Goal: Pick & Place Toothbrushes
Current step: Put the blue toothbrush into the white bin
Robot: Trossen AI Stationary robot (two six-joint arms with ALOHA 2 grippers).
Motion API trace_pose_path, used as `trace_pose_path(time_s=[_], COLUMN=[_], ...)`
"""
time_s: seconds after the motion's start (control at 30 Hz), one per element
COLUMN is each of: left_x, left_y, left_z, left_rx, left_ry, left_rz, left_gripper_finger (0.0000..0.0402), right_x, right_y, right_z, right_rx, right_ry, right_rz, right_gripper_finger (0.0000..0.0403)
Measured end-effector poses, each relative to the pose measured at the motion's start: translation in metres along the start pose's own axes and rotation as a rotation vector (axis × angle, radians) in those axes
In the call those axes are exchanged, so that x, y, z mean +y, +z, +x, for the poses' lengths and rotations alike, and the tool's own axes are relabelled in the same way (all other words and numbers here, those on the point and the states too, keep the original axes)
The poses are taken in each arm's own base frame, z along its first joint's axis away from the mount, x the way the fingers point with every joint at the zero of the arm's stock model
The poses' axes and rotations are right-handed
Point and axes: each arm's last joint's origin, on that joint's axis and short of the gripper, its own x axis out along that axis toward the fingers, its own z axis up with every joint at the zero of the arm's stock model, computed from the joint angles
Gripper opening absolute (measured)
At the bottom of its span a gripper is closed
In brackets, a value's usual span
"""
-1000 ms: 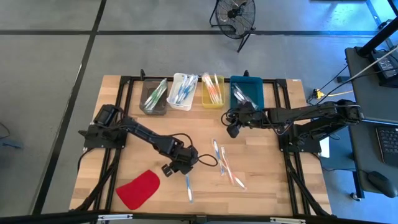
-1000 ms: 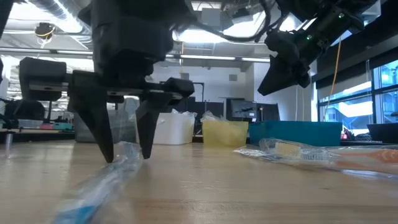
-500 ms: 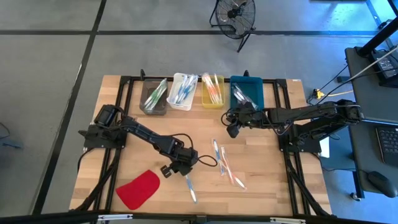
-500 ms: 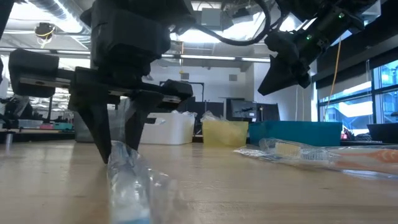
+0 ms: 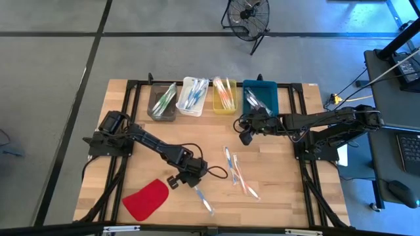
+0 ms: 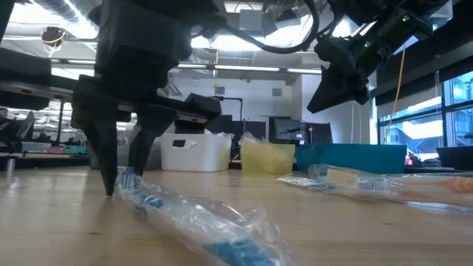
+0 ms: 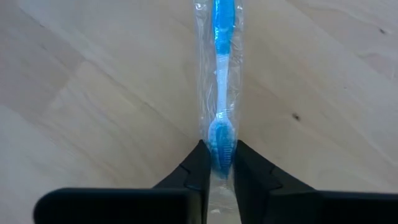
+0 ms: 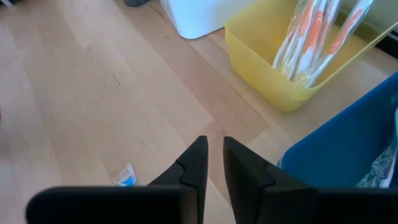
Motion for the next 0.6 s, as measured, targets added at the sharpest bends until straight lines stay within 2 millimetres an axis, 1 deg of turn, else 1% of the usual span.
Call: trace_pose_path(time_s=[0.1, 0.3, 0.43, 0.6], left_x=[-0.002, -0.004, -0.004, -0.006], left_y=[-0.001, -0.002, -0.002, -0.005], left_z=[-0.001, -0.001, -0.001, -0.003], left_rx=[0.018, 0.039, 0.038, 0.039], left_ry=[-0.012, -0.023, -0.024, -0.05], left_rz=[-0.034, -0.111, -0.167, -0.188], left_gripper_finger=[0.0045, 0.0038, 0.0041, 0.0038], right_x=[0.0, 0.0, 0.002, 0.007], right_y=[0.0, -0.004, -0.012, -0.024], right_z=[0.0, -0.001, -0.003, -0.009], right_rx=[0.003, 0.032, 0.084, 0.106], right_ry=[-0.002, -0.01, -0.024, -0.096], right_rz=[-0.001, -0.019, -0.061, -0.101], right_gripper_finger=[0.0049, 0.0043, 0.0044, 0.0053])
